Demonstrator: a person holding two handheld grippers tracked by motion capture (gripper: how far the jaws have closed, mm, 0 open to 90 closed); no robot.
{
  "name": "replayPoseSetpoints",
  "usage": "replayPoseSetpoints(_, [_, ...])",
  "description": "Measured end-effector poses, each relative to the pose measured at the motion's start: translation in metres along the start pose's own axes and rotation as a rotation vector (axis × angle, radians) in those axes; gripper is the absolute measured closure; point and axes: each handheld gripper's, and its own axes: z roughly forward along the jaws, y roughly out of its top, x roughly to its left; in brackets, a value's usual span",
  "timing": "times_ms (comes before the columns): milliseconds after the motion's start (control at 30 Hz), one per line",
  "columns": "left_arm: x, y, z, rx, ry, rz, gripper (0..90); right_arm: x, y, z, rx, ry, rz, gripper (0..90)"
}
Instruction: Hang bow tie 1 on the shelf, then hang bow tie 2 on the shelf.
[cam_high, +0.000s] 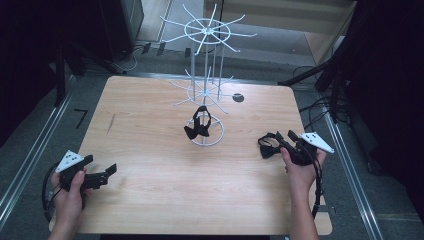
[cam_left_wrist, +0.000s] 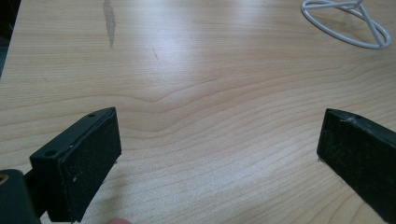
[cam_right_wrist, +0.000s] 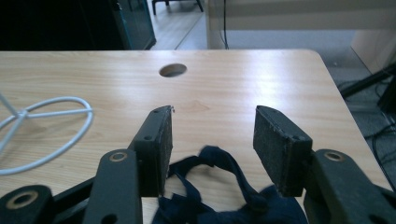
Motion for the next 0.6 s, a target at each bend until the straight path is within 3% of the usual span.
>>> replayPoseSetpoints(167, [0.000,0.000,-0.001,0.002,-0.003,0.000,0.2,-0.011,-0.009,0.006,0.046,-0.026,0.035,49.9])
replayPoseSetpoints(300, [0.000,-0.001,-0.001,0.001,-0.008,0.001,0.2,-0.020,-0.016,0.014,0.095,-0.020,0.063,52.8])
replayPoseSetpoints(600, [0.001,0.000,-0.001,0.006,-0.012,-0.008,0.2,-0.025,-0.025,0.027,0.173,-0.032,0.064,56.1])
